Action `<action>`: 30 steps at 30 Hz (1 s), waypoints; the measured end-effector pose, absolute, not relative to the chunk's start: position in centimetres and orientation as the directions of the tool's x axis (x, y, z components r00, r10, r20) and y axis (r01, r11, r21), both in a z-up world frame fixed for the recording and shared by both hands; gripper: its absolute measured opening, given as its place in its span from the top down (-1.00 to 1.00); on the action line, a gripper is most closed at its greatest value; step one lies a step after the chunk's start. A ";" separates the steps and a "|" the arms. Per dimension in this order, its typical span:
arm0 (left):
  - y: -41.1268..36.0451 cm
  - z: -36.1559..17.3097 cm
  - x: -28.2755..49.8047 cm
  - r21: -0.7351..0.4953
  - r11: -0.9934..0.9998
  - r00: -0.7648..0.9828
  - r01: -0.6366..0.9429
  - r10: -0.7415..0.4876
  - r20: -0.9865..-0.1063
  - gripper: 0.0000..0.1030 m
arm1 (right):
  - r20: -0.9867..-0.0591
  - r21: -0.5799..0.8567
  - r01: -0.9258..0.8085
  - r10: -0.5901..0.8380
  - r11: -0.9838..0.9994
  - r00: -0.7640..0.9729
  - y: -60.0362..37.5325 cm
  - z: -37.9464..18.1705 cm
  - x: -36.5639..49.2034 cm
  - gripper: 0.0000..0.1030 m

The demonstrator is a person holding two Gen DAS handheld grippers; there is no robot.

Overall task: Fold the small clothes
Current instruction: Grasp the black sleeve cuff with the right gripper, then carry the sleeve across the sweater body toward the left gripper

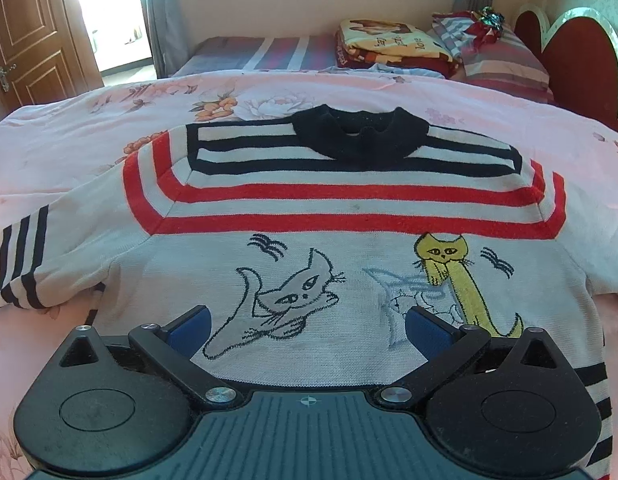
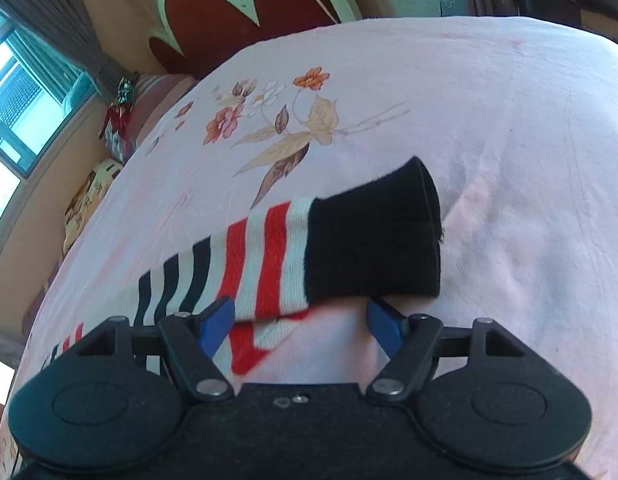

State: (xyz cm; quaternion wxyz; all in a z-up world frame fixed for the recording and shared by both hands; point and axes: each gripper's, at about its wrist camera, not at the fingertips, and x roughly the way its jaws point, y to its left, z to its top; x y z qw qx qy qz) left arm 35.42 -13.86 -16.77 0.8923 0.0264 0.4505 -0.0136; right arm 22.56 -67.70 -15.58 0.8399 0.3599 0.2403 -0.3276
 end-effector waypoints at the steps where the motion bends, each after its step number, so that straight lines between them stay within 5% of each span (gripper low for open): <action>1: -14.0 -16.9 35.5 0.040 0.998 0.590 0.053 0.001 -0.808 -0.99 | -0.638 0.444 0.727 -0.385 0.524 0.667 -68.0 -15.7 22.9 0.20; 3: -14.0 -17.0 35.7 0.037 0.997 0.578 0.062 -0.006 -0.816 -0.99 | -0.635 0.455 0.726 -0.383 0.516 0.671 -68.7 -16.1 23.3 0.60; 6: -13.6 -17.0 35.9 0.016 0.996 0.578 0.085 -0.037 -0.815 -0.99 | -0.609 0.444 0.706 -0.393 0.551 0.689 -68.5 -15.7 23.9 0.71; 14: -10.2 -14.3 36.9 -0.073 0.995 0.645 0.063 -0.096 -0.758 -0.99 | -0.442 0.346 0.381 -0.209 0.857 0.872 -57.1 -9.3 29.5 0.74; 21: -4.1 -14.3 38.7 -0.247 0.969 0.639 -0.021 -0.177 -0.748 -0.99 | -0.484 0.316 0.037 0.128 0.948 0.866 -41.0 -10.5 35.4 0.74; 26: -3.1 -16.8 40.1 -0.349 0.937 0.581 0.005 -0.287 -0.762 -1.00 | -0.660 0.290 -0.035 0.227 0.956 0.716 -34.4 -15.7 38.4 0.40; 30: -4.7 -19.2 41.4 -0.440 0.897 0.505 0.048 -0.402 -0.763 -1.00 | -0.618 0.248 -0.067 0.211 0.966 0.757 -33.9 -14.0 35.1 -0.04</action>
